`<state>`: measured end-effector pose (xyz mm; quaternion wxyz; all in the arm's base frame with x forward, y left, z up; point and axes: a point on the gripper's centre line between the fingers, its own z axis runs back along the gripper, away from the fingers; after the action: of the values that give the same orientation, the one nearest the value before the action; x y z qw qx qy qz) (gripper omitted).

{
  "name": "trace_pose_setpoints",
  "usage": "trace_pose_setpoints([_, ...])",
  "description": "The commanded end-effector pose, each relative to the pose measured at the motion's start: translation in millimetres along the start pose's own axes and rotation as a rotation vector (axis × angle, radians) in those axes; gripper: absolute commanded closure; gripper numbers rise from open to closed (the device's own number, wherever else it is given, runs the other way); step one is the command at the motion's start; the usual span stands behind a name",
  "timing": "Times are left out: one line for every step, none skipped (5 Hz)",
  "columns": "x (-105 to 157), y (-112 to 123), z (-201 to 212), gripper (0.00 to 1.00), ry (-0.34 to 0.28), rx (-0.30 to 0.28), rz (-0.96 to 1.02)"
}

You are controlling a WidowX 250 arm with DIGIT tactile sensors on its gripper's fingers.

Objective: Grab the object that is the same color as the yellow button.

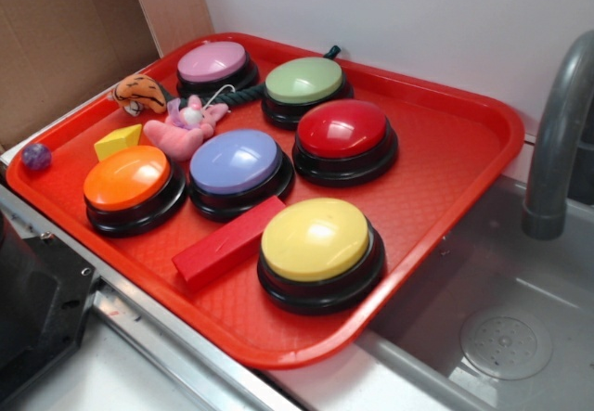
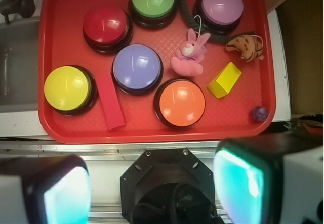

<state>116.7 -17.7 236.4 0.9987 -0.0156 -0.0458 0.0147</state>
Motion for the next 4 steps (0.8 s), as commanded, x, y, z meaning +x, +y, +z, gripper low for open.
trace_pose_setpoints([0, 0, 0, 0.0, 0.0, 0.0, 0.0])
trace_pose_setpoints([5, 23, -14, 0.0, -0.004, -0.013, 0.142])
trace_pose_setpoints([6, 46, -26, 0.0, -0.043, -0.012, 0.267])
trace_pose_setpoints([13, 74, -45, 0.0, -0.099, 0.025, 0.479])
